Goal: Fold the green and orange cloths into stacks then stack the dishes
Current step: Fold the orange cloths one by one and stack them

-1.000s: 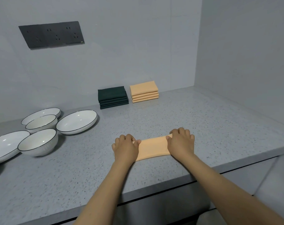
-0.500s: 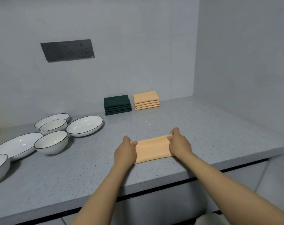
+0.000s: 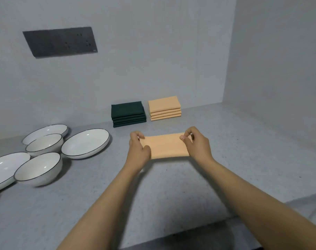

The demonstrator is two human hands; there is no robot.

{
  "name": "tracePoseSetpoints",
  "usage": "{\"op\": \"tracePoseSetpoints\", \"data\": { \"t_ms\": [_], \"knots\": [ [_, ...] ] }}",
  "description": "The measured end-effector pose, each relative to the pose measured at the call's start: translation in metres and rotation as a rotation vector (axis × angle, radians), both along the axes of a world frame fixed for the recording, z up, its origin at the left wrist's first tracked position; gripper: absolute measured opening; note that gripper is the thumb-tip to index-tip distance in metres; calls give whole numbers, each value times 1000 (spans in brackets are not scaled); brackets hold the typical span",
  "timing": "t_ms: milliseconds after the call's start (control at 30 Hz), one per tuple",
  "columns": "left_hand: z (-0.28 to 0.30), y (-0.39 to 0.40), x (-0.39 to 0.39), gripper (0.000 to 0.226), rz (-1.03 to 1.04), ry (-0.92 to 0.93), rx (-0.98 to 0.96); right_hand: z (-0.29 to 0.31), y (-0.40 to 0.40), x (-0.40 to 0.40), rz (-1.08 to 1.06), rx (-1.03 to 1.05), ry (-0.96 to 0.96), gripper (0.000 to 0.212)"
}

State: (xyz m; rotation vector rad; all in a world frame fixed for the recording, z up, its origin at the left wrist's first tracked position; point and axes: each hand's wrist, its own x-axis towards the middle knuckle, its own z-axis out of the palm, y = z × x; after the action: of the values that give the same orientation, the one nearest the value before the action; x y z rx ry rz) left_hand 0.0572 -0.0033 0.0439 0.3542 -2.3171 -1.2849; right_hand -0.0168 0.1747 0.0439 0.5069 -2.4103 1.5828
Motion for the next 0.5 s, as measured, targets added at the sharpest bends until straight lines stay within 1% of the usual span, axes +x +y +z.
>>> {"op": "tracePoseSetpoints", "data": {
  "t_ms": [100,167,234,267,300,367,501],
  "knots": [
    [-7,-22,-46,29,32,29,-90,-8,-17,-45,38,-44,-58,12],
    [-8,-33,-73,22,34,11,-107,-12,-29,-74,92,-57,-107,13],
    [-12,-47,-114,13,14,-30,-74,-16,-47,-117,114,-36,-156,19],
    [-15,-53,-133,15,0,-53,-69,-18,-56,-139,118,0,-173,23],
    [-12,-50,-131,19,-6,-55,-90,-17,-57,-141,117,48,-161,28],
    [-11,-55,-156,27,-22,-78,-120,-14,-67,-169,102,122,-160,38],
    [9,-62,-199,36,-39,-115,-151,7,-83,-210,82,176,-173,42]
  ]
}}
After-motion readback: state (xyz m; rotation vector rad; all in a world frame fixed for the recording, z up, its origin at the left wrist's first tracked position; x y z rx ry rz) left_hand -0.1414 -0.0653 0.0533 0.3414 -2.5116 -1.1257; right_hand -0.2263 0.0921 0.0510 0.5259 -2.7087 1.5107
